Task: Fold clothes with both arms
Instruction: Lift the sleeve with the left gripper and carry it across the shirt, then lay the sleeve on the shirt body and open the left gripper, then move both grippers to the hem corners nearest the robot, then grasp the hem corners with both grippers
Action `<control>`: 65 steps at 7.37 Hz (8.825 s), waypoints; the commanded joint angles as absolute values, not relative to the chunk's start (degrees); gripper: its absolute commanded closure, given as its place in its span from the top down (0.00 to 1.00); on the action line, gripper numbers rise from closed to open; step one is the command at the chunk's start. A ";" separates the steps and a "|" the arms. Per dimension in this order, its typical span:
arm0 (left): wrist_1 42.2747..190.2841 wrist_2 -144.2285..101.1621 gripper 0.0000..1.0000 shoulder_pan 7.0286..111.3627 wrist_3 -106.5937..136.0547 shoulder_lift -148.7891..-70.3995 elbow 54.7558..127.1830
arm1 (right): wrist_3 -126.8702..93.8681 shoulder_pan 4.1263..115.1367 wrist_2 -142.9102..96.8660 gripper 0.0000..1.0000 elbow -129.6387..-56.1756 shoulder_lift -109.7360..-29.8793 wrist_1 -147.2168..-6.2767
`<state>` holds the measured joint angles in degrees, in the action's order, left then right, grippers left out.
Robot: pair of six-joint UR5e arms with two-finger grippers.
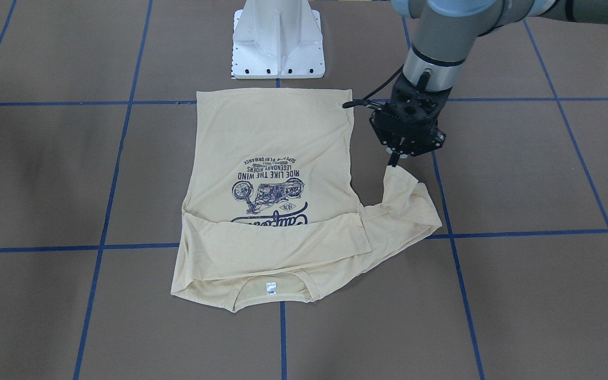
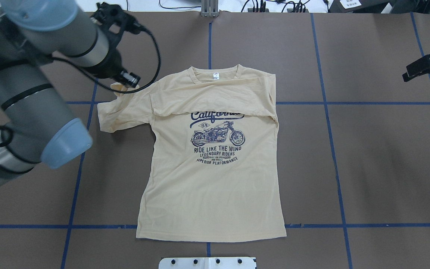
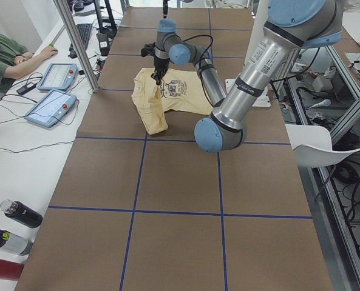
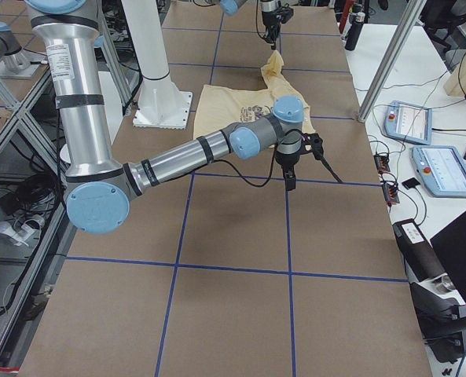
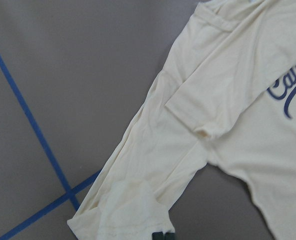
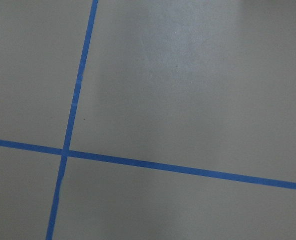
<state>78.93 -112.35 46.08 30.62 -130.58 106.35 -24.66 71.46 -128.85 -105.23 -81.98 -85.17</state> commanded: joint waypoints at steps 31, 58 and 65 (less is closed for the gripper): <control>105.82 -94.39 0.53 9.05 82.62 -100.90 117.69 | -89.12 16.79 -91.05 1.00 -130.08 -86.48 -85.25; 105.73 -95.19 0.00 7.38 82.79 -101.25 117.24 | -104.06 -3.51 -73.83 0.49 -122.61 -85.87 -83.86; 105.73 -95.18 0.00 7.38 82.79 -101.25 117.60 | -103.89 -3.34 -71.37 0.26 -120.06 -85.78 -78.40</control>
